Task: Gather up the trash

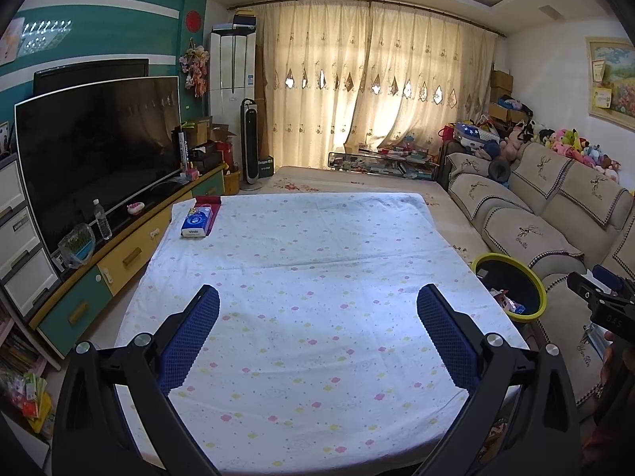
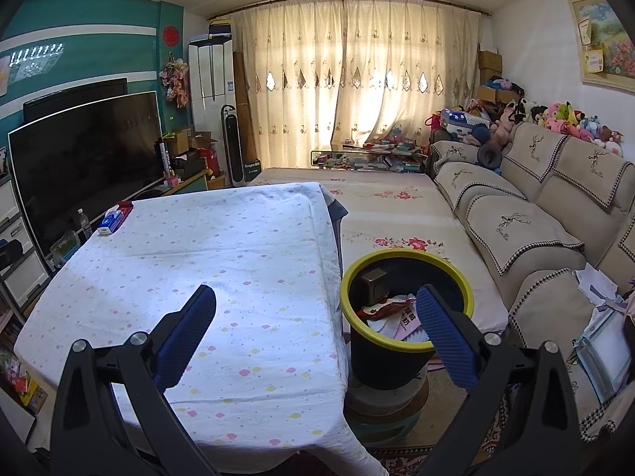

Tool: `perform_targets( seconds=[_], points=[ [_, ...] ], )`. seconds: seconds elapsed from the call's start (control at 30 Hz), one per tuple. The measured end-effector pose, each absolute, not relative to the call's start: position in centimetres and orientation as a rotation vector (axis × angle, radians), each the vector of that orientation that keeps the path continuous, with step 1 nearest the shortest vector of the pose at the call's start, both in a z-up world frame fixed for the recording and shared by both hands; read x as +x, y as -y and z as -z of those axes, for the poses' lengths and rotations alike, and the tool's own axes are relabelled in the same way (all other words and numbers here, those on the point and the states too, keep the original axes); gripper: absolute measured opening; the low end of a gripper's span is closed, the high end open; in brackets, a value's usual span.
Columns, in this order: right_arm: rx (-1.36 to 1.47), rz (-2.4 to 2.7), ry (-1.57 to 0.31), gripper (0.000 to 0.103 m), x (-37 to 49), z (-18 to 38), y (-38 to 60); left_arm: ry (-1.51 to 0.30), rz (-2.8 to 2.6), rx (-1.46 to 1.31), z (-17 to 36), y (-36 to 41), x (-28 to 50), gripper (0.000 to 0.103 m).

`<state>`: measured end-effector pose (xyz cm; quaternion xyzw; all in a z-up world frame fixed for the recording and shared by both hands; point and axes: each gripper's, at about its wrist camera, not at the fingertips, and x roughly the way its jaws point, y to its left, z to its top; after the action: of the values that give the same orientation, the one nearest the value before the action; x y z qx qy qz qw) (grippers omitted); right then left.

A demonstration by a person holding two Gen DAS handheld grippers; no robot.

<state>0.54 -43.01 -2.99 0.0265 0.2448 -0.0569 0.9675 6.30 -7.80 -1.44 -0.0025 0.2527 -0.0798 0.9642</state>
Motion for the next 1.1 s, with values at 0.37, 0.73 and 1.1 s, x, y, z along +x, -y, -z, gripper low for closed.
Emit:
perform_targets(
  seconds=[0.37,0.73,1.1],
  points=[
    [0.056,0.112,-0.499,0.096,0.79,3.08,43.3,-0.522,0.164,-0.004,1.92,7.51,6.79,0.098],
    [0.061,0.109,-0.503,0.096,1.06,3.46,43.35,-0.523,0.164,-0.004,1.97,7.63,6.83,0.098],
    [0.061,0.11,-0.505,0.096,1.1,3.44,43.33,-0.526,0.165,-0.002,2.07,7.56,6.83,0.098]
  ],
)
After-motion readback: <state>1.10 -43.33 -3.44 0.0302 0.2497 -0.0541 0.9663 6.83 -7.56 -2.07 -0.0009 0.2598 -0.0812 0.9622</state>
